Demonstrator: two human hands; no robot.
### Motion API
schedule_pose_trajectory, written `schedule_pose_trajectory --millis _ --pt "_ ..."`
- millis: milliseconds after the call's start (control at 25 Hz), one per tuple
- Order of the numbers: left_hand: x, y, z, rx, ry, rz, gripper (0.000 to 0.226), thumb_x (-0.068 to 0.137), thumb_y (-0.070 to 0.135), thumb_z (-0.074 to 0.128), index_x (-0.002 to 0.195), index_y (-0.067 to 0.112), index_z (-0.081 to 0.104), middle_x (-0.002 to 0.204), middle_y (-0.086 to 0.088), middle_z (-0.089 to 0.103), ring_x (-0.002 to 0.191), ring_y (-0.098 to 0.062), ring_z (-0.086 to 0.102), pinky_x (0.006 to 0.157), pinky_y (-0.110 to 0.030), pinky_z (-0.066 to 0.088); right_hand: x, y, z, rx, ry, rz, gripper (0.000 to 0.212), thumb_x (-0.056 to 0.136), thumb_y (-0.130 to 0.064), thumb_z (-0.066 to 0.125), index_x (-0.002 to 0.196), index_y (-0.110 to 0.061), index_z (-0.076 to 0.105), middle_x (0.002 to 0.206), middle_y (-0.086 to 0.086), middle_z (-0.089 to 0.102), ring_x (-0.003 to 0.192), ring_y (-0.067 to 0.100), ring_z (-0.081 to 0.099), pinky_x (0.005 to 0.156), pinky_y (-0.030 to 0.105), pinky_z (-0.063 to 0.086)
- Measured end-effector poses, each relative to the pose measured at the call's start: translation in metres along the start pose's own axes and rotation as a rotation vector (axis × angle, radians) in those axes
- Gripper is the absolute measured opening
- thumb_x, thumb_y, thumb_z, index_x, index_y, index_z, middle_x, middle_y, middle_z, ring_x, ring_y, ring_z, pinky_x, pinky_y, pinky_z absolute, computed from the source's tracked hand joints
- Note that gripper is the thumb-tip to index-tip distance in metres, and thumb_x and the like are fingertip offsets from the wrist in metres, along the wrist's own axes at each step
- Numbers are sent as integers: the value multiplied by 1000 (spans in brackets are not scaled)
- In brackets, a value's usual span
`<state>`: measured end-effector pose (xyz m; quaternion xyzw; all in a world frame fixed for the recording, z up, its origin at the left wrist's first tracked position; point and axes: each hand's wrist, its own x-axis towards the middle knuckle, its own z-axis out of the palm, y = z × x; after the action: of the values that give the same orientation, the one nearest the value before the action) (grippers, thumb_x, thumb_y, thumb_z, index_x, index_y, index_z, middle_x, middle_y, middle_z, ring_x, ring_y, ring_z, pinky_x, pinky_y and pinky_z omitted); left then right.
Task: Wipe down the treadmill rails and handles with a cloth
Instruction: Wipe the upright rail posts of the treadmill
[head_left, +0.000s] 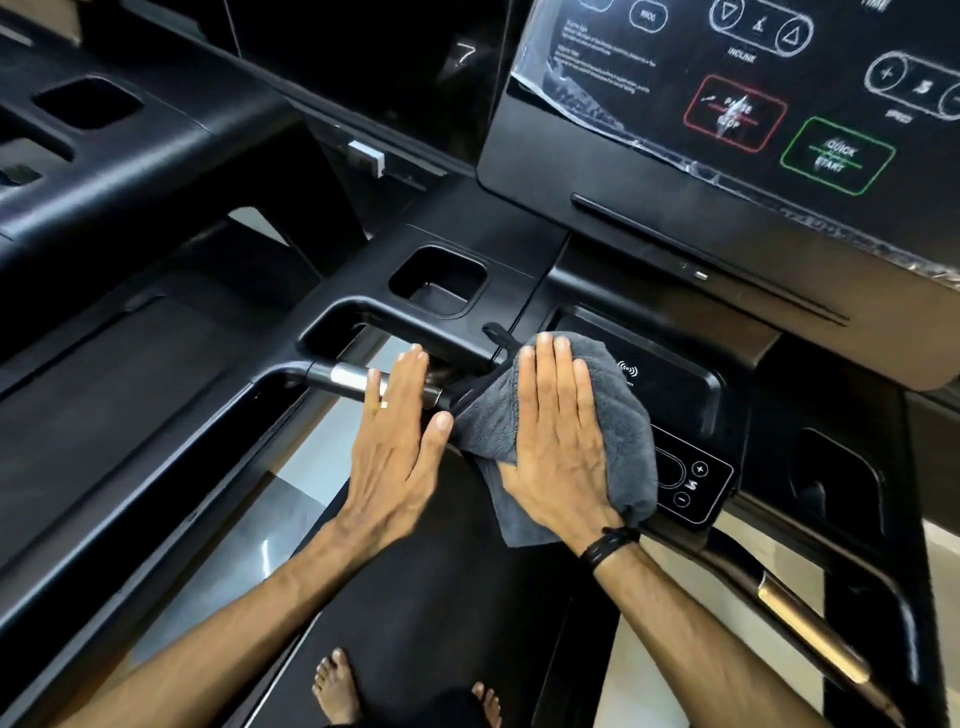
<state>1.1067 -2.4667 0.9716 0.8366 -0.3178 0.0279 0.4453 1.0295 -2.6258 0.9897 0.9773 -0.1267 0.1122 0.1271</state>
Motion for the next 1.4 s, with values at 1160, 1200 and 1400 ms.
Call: schedule_pose_trajectory --millis 1160,1200,1400 --pt "17 -42 -48 20 99 34 62 101 39 35 153 6 29 160 -7 29 151 -9 17 125 -42 2 104 -77 -4 209 -452 -28 39 69 -35 78 95 -13 60 92 8 68 86 29 66 70 33 37" --pt "19 -43 -48 38 102 38 62 101 39 34 153 5 29 160 -8 30 151 -12 19 125 -41 2 93 -85 3 137 -323 -1 41 66 -33 79 95 -13 58 90 8 68 82 29 65 71 35 38" --pt "23 -71 -77 243 83 -52 65 101 47 32 149 3 36 157 -12 37 150 -19 25 125 -40 -2 107 -85 2 204 -490 -45 39 63 -38 79 83 -17 55 88 3 68 79 26 64 69 35 41"
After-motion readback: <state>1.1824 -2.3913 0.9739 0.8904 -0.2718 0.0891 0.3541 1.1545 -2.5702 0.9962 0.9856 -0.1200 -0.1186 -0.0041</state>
